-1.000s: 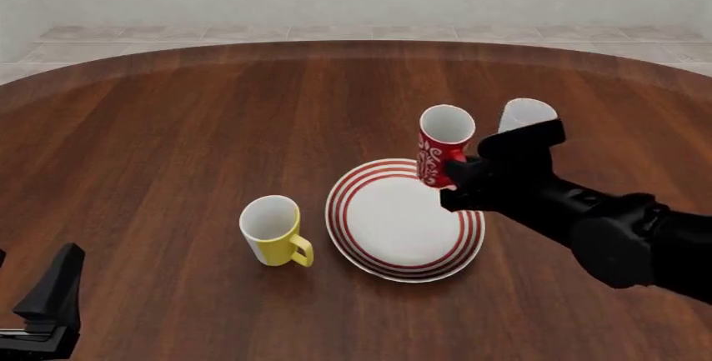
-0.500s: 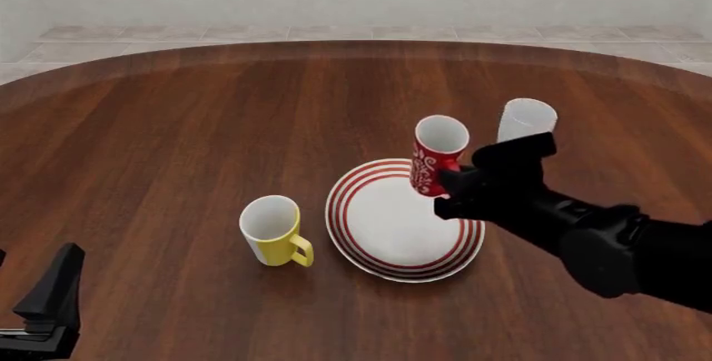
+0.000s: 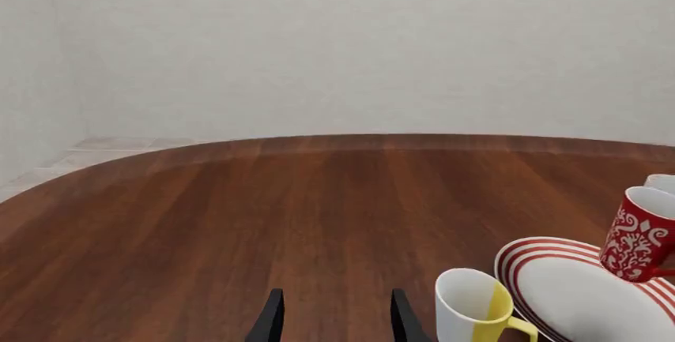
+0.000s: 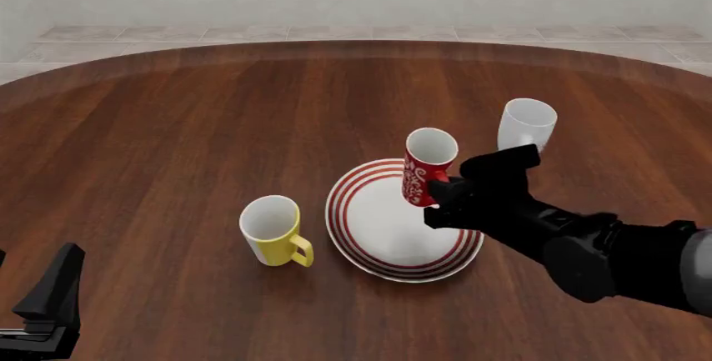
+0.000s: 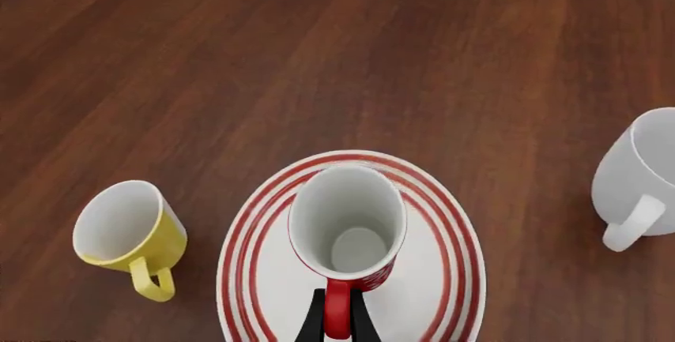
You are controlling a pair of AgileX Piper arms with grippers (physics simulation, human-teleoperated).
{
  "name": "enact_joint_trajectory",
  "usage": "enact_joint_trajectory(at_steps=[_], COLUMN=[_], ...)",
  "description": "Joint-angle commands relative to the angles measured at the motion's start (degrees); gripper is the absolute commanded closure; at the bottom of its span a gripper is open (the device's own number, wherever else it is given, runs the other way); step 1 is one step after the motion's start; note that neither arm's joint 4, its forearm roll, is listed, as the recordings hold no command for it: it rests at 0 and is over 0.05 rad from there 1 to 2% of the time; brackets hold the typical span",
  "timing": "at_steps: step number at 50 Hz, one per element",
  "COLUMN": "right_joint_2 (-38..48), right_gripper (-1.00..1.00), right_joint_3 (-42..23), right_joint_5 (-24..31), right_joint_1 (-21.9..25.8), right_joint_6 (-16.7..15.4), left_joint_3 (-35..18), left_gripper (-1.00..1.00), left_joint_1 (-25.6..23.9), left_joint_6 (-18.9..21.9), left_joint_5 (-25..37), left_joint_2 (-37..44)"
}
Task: Pick up the red mug and put it on the plate
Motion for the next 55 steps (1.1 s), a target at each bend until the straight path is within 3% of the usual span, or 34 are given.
enact_joint_trajectory(at_steps=[1, 55], right_joint_2=[2.2, 9.0], right_gripper=[1.0, 1.0], right_joint_3=[-0.2, -0.2], right_joint_5=[-1.5, -6.2], right_joint_1=[0.6, 0.4], right_joint_6=[0.7, 0.5], left_joint_3=[-0.5, -0.3], left_gripper=[-1.0, -1.0], left_joint_1=[0.0, -0.2], left_joint_6=[0.0, -0.4], left_joint_5=[0.5, 0.0], left_joint_2=[0.0, 0.0])
